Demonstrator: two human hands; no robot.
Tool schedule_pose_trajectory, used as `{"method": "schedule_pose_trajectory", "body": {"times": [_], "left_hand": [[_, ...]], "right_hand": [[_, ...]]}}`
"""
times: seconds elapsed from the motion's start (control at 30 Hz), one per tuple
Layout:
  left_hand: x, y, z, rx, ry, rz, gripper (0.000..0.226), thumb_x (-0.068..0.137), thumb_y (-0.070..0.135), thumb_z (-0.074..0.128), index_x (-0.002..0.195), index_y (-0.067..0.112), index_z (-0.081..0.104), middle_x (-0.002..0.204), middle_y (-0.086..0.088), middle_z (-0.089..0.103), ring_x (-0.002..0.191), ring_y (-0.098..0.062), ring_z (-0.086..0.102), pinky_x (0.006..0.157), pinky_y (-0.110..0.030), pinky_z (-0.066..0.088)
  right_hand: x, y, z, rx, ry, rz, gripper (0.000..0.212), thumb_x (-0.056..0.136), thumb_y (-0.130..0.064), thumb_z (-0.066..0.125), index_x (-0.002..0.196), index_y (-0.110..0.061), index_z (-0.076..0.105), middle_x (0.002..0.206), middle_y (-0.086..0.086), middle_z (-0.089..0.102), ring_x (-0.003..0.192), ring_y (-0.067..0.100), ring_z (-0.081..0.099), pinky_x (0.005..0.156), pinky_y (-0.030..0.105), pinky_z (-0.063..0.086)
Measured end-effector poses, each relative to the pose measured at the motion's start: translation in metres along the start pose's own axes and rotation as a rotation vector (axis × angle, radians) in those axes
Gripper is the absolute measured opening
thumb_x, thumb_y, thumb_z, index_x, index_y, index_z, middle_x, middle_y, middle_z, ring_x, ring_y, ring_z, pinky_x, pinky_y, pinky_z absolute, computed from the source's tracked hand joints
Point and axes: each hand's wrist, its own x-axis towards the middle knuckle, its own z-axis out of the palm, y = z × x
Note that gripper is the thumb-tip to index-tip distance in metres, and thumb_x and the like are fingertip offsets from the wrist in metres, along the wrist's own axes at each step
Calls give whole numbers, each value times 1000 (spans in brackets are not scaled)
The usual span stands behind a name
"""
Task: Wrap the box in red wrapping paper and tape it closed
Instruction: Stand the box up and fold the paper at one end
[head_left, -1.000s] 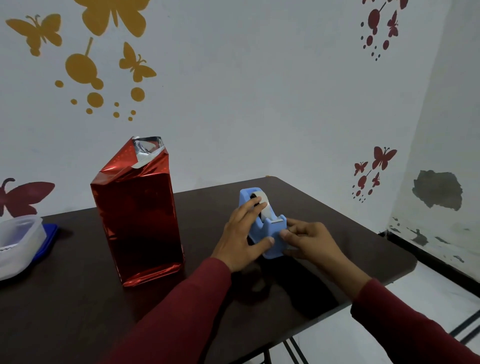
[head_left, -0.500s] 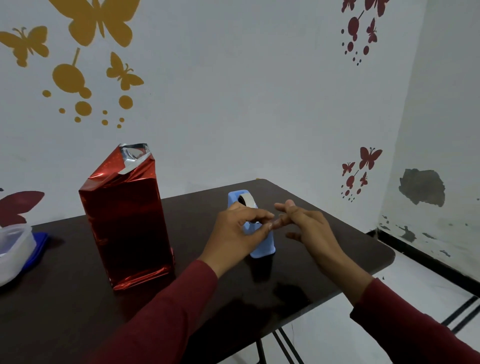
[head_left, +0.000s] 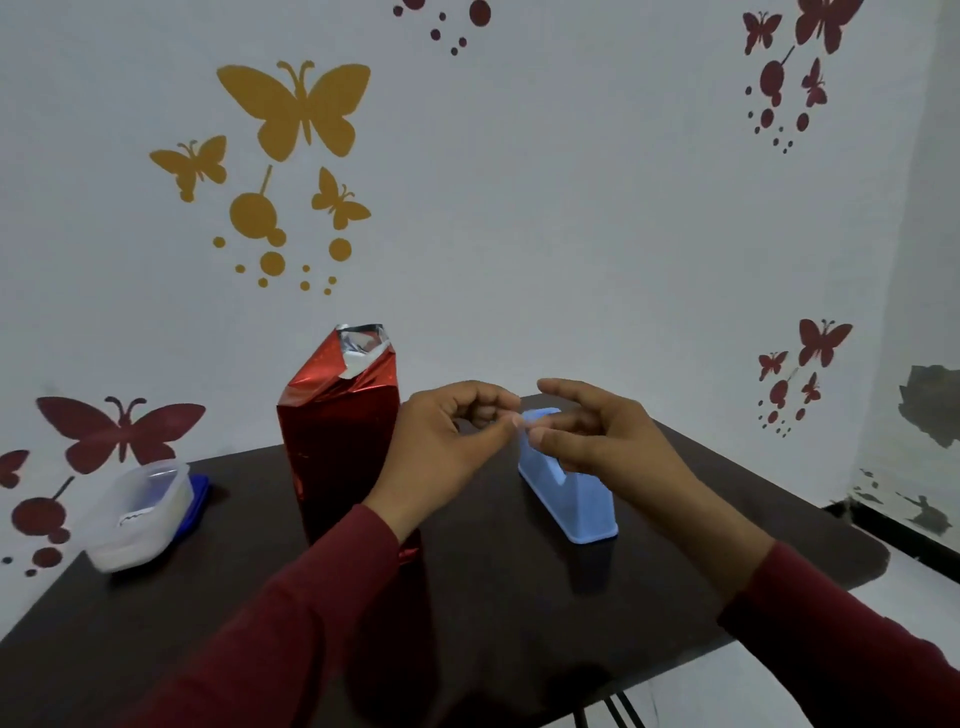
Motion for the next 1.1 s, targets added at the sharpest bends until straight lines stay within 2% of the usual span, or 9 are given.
{"method": "schedule_pose_trajectory", "body": {"times": [0.13, 0.2, 0.3, 0.5, 0.57, 0.7, 0.8, 0.9, 1.1], "left_hand": [[3, 10, -32, 90, -9, -30, 11, 87, 9, 81, 95, 17, 81, 77, 13, 75, 73, 3, 67, 67, -8, 46], [4, 16, -48, 189, 28, 0, 10, 88, 13, 81, 95, 20, 82, 79, 12, 76, 76, 3, 69, 69, -7, 47], [1, 26, -70, 324, 83, 54, 12, 89, 20, 80, 99, 26, 81, 84, 18, 76, 82, 1, 71, 77, -13, 55], [3, 32, -121, 544, 200, 140, 22, 84, 29, 80, 105, 34, 79, 89, 27, 73, 78, -8, 66, 82, -23, 54], [11, 28, -141, 611, 172, 72, 30, 81, 37, 82, 110, 37, 75, 95, 26, 73, 87, -4, 61, 82, -22, 49], [30, 19, -158, 794, -133, -111, 65, 71, 52, 89, 130, 39, 65, 113, 22, 68, 103, -2, 55, 84, -26, 46], [45, 17, -158, 846, -213, -126, 46, 79, 42, 85, 121, 33, 73, 106, 13, 73, 99, -7, 66, 89, -33, 55], [59, 22, -160, 857, -202, -116, 20, 90, 40, 76, 105, 28, 81, 91, 7, 75, 85, -9, 69, 84, -37, 59], [70, 17, -162, 684, -111, -141, 26, 89, 54, 73, 85, 29, 81, 78, 15, 74, 77, -1, 68, 73, -25, 55]], "right_hand": [[10, -14, 19, -24, -1, -31, 46, 91, -17, 80, 133, -29, 64, 87, -3, 80, 69, -4, 69, 66, 11, 50], [16, -19, 30, 29, -6, 0, 46, 89, -17, 81, 130, -30, 66, 87, 0, 80, 73, -1, 72, 70, 16, 54], [24, -29, 50, 118, -21, 44, 44, 88, -16, 81, 127, -30, 66, 91, -2, 81, 91, 13, 77, 90, 36, 59], [46, -32, 83, 77, 154, 15, 44, 87, -20, 77, 128, -28, 66, 86, -13, 79, 94, 9, 74, 94, 40, 59], [56, -26, 89, 66, 202, 17, 54, 86, -22, 77, 137, -28, 60, 98, -16, 78, 101, 8, 71, 96, 43, 59], [77, -24, 105, 30, 256, 47, 78, 87, -23, 78, 153, -27, 39, 140, -10, 63, 113, 15, 65, 101, 45, 56], [98, -26, 116, 36, 241, 120, 89, 87, -27, 78, 159, -26, 26, 154, -2, 51, 131, 28, 56, 107, 50, 51], [115, -28, 126, 232, 146, 228, 94, 87, -26, 80, 160, -30, 21, 155, -1, 48, 130, 25, 57, 106, 51, 52], [121, -35, 146, 481, -20, 365, 91, 91, -8, 70, 162, -28, 17, 123, 0, 61, 108, 19, 65, 96, 49, 56]]}}
